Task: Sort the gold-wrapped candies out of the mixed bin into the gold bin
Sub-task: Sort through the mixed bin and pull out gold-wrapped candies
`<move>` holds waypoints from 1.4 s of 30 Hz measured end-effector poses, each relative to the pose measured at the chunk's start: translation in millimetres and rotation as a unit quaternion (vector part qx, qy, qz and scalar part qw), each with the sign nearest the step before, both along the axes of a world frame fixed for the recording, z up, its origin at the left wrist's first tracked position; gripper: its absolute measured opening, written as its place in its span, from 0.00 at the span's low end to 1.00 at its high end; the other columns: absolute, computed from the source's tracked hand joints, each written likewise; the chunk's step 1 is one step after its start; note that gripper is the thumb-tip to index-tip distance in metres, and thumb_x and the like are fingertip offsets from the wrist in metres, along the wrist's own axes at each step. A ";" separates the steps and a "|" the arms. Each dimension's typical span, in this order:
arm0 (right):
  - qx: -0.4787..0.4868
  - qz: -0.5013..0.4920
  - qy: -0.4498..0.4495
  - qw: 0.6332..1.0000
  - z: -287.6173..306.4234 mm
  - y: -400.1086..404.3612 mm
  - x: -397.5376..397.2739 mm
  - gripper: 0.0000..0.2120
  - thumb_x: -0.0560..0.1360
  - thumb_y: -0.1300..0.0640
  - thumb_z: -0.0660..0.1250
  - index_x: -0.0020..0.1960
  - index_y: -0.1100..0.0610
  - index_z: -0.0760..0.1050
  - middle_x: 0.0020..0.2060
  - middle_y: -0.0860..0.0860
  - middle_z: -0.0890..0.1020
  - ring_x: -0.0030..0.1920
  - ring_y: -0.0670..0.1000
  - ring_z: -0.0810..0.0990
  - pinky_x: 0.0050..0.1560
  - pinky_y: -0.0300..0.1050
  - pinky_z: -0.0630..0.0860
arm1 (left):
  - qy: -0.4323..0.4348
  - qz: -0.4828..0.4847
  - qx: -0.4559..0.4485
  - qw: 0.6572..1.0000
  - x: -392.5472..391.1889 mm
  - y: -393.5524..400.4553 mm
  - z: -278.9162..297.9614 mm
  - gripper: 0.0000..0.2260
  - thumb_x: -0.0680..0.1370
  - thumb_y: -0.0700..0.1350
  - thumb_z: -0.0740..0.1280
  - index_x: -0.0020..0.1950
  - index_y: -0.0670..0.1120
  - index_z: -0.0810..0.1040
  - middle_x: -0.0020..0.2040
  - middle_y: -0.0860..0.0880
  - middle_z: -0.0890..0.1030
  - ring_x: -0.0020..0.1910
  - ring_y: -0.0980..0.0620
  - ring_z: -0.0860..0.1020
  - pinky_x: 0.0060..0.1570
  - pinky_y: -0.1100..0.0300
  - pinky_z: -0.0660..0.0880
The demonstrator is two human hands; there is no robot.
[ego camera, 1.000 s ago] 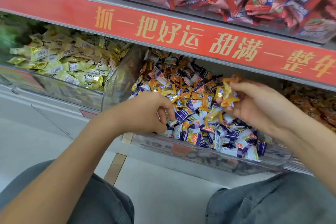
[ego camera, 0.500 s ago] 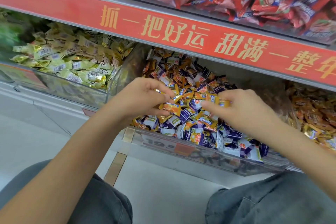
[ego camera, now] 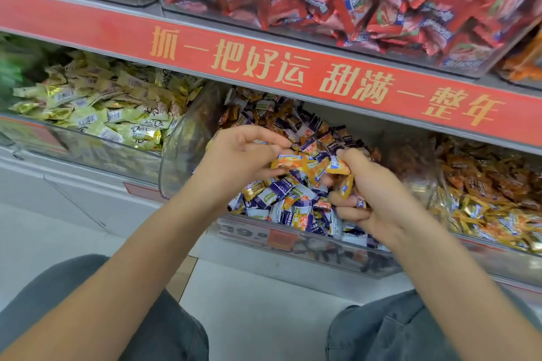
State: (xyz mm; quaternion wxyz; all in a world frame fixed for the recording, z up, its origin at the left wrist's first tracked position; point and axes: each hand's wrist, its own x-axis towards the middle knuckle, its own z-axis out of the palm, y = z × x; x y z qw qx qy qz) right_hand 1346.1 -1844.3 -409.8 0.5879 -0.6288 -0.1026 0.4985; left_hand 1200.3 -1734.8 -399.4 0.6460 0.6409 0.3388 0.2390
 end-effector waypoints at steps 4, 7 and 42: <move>0.114 -0.131 0.185 0.967 -0.2 -0.4 -22.4 0.12 0.80 0.53 0.56 0.39 0.57 0.64 0.26 0.50 0.66 0.18 0.43 0.58 0.13 0.33 0.55 | -0.056 -0.005 0.084 0.995 16.6 -27.0 -8.5 0.06 0.77 0.34 0.65 0.47 0.42 0.81 0.41 0.46 0.85 0.40 0.56 0.83 0.39 0.65 0.79; 0.191 -0.198 0.204 0.940 9.9 -6.6 -32.5 0.14 0.80 0.55 0.56 0.36 0.57 0.65 0.26 0.50 0.65 0.18 0.43 0.59 0.14 0.33 0.57 | -0.076 0.042 0.172 0.981 36.9 -56.4 -6.5 0.08 0.77 0.34 0.65 0.46 0.45 0.81 0.40 0.50 0.84 0.38 0.58 0.82 0.40 0.67 0.77; -0.070 -0.065 -0.708 0.700 -8.8 -133.0 83.9 0.11 0.77 0.58 0.58 0.54 0.54 0.77 0.46 0.48 0.81 0.50 0.52 0.77 0.52 0.45 0.70 | 0.194 0.102 0.362 0.906 -35.3 -71.7 -16.0 0.14 0.75 0.34 0.65 0.42 0.53 0.80 0.38 0.59 0.79 0.26 0.64 0.72 0.31 0.69 0.64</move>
